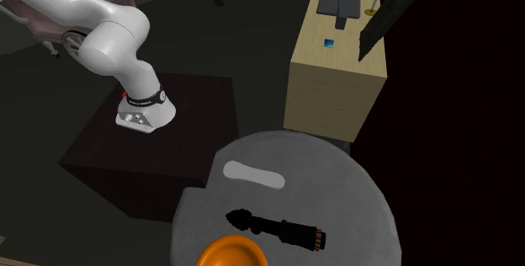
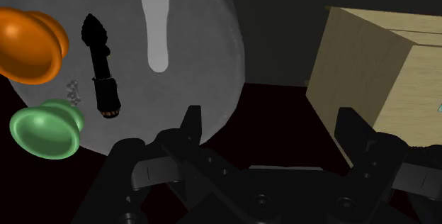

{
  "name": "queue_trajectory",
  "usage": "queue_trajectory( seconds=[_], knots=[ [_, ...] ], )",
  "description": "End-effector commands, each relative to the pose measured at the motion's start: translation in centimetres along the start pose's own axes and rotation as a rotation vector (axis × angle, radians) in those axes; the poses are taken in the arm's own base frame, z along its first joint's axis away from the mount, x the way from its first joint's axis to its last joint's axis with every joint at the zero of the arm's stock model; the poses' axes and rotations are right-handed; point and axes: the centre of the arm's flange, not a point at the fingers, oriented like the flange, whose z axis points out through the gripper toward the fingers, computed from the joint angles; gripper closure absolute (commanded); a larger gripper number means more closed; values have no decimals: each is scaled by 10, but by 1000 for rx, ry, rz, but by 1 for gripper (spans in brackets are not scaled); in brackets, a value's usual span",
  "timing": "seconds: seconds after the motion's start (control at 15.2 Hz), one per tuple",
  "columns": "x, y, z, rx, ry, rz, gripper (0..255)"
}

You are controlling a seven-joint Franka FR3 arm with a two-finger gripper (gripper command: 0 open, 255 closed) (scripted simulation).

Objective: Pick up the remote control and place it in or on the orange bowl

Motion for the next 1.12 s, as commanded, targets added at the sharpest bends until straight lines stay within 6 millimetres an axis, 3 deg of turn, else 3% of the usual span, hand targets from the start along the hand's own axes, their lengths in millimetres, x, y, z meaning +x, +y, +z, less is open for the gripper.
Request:
queue_trajectory(
  seconds=[0.0, 1.06],
  knots=[
    [0, 0, 0, 0, 0, 0, 0],
    [28, 84, 191, -23, -56, 7, 0]
  ],
)
